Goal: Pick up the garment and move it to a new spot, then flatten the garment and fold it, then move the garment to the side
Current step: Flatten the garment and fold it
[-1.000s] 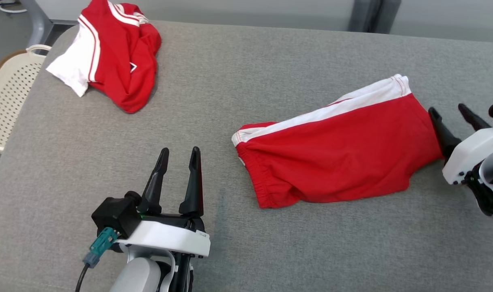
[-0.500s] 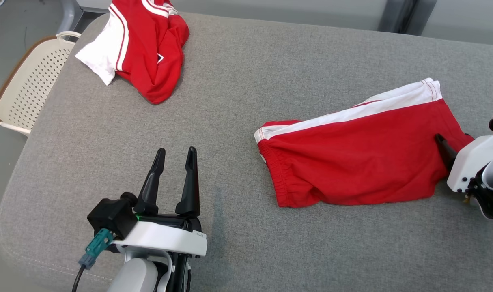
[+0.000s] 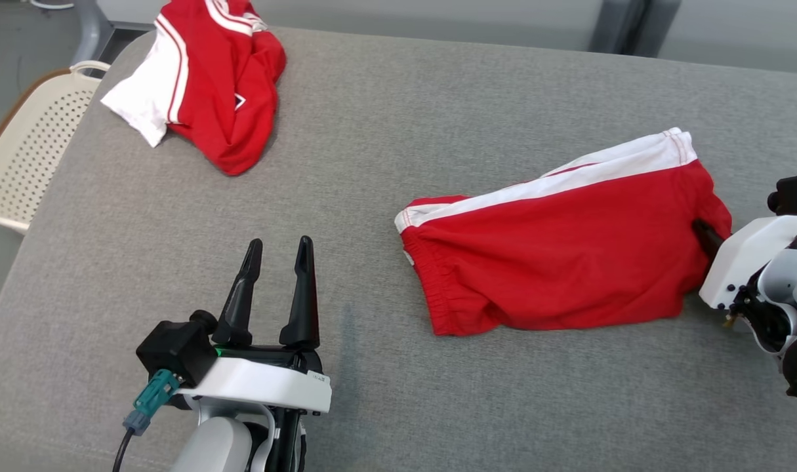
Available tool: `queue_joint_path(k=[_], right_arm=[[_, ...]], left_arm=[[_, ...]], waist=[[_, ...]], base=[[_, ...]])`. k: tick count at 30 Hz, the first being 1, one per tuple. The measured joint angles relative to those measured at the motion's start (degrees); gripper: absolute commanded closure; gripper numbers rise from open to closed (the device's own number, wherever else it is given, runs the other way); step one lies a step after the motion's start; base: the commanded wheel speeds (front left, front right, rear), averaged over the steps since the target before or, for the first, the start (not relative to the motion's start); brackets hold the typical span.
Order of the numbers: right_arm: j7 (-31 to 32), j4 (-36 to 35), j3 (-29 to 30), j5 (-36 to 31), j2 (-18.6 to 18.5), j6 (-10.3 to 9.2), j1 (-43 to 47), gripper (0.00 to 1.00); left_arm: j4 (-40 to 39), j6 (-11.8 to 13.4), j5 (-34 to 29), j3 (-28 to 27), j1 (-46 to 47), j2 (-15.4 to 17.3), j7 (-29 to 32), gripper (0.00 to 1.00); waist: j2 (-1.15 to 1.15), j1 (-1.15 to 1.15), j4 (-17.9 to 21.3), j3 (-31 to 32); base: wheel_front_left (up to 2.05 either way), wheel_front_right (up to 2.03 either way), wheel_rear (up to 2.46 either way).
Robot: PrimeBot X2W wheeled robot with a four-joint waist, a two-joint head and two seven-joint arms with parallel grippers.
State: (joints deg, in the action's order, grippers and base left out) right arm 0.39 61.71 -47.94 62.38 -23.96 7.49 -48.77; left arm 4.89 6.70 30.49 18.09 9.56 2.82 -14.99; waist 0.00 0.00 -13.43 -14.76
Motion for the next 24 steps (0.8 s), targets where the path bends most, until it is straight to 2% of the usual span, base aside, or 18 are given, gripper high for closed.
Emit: queue_joint_path(k=[7,16,24], right_arm=[[-2.6,-4.4,1.0,4.3,-0.2,0.0,2.7,1.0],[-6.4,-8.7,1.1,8.0,-2.3,0.0,9.7,1.0],[-9.3,-9.7,2.2,11.0,-2.5,0.0,13.2,1.0]], left_arm=[[0.6,-0.2,-0.7,0.0,-0.7,0.0,0.0,0.0],[1.5,-0.7,-1.1,0.1,-2.1,0.0,-0.1,0.0],[2.2,-1.1,-1.3,0.4,-2.5,0.0,-0.2,0.0]], waist=[[0.0,0.0,3.4,1.4],[0.0,0.0,10.0,4.2],[0.0,0.0,14.3,6.1]], base=[[0.0,0.0,0.0],[0.0,0.0,0.0],[0.0,0.0,0.0]])
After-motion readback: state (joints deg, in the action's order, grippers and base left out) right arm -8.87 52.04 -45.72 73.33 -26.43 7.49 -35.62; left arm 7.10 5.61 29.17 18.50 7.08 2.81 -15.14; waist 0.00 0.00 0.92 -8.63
